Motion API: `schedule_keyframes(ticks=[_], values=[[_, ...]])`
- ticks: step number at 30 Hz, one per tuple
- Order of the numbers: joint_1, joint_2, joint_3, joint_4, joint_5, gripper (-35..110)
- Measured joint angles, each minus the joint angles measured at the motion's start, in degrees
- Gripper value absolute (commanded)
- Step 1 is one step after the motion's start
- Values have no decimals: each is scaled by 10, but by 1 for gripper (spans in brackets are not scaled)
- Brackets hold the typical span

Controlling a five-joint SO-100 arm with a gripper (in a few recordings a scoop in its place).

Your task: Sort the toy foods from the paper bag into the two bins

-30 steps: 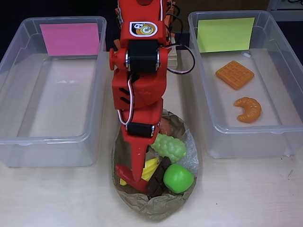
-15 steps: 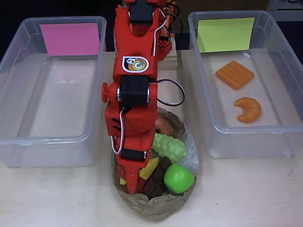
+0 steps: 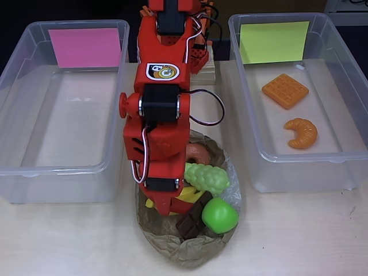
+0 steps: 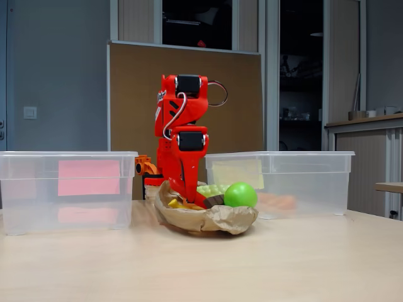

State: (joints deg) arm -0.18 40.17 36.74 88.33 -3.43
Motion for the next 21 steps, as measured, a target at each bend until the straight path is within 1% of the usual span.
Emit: schedule_keyframes(ticks=[4, 8, 16, 21], values=[[-2, 9, -45, 52, -18, 0], [-4, 52, -36, 69, -34, 0], [-21, 226, 47, 59, -90, 0], [25, 380, 155, 47, -97, 0]])
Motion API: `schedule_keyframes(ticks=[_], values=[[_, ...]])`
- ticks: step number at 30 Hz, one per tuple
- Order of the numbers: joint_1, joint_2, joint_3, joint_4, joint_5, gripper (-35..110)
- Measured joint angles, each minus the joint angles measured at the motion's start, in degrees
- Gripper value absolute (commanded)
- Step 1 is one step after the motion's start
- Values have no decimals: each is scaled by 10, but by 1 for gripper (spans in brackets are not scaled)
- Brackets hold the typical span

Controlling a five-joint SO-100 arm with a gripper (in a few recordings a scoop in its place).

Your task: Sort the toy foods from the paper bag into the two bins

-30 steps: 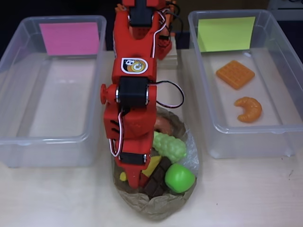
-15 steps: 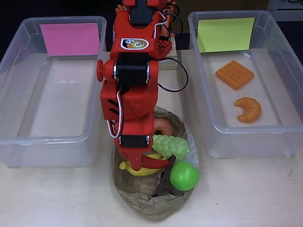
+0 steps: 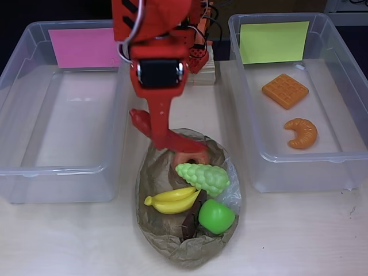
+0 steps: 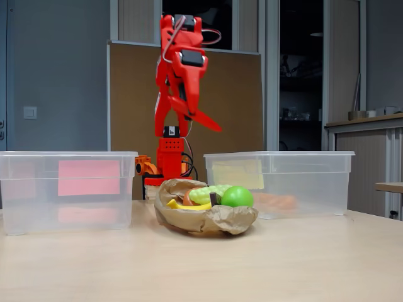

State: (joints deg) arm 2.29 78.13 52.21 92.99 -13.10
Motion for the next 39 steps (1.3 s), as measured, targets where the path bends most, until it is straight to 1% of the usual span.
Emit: schedule_keyframes(ticks=[4, 8, 12, 16, 18, 22, 26, 28, 35, 39], values=[[95, 123, 158, -39, 0, 0], [199, 197, 297, -106, 0, 0], [296, 212, 395, -179, 0, 0], [365, 196, 434, -207, 5, 0], [389, 178, 454, -219, 5, 0], [429, 147, 494, -250, 5, 7], [452, 127, 534, -271, 15, 7], [467, 127, 560, -287, 16, 10], [491, 125, 606, -310, 26, 18], [493, 116, 608, -303, 26, 23]])
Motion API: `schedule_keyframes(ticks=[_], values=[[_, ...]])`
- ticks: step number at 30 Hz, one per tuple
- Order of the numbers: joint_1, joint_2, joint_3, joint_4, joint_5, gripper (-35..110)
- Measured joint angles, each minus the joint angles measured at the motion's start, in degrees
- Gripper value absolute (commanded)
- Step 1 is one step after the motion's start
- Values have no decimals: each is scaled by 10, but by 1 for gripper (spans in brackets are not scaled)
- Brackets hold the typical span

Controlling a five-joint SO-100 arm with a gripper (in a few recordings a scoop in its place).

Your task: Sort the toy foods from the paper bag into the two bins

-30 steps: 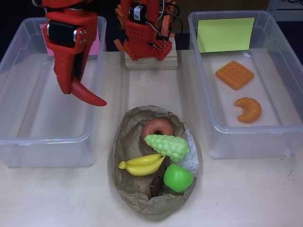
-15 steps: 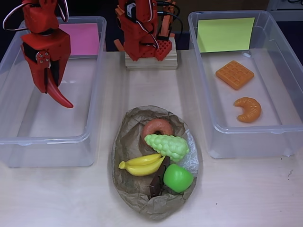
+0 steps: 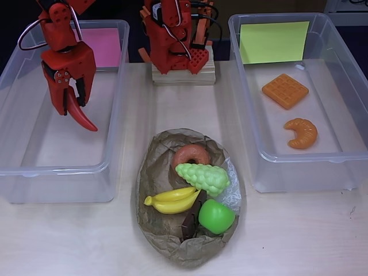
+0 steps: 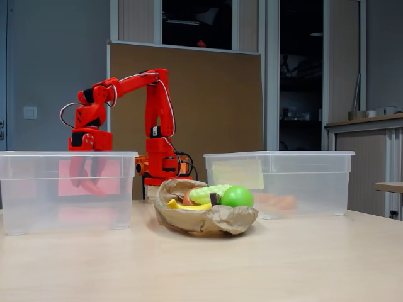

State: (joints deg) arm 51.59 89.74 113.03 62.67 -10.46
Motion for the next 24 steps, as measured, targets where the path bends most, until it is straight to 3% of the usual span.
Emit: schedule_keyframes(ticks=[13, 24], values=[[-7, 25, 11, 41, -10, 25], [-105, 159, -75, 120, -17, 19]])
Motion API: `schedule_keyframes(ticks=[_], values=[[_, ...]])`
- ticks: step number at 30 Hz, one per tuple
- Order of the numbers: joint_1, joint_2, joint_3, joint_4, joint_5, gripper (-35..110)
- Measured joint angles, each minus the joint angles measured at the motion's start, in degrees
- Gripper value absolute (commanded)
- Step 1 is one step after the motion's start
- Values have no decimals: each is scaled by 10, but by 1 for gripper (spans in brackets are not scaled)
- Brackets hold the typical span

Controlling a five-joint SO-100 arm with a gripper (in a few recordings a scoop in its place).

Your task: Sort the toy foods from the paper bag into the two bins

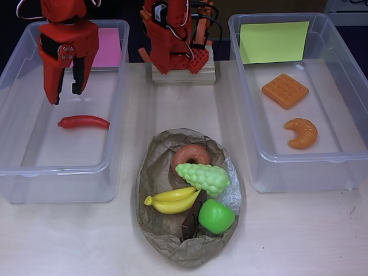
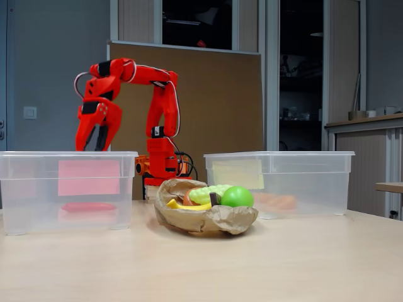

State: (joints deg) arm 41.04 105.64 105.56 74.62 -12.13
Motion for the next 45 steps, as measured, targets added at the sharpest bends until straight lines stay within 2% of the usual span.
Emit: schedule_keyframes(ticks=[11, 19, 25, 29, 33, 45], values=[[-220, 40, -64, 34, 11, 28], [-422, -31, -46, 37, 222, 29], [-533, -126, -46, -21, 414, 30], [-563, -185, -46, -62, 490, 30], [-585, -227, -47, -94, 521, 29], [-580, -304, -62, -153, 502, 30]])
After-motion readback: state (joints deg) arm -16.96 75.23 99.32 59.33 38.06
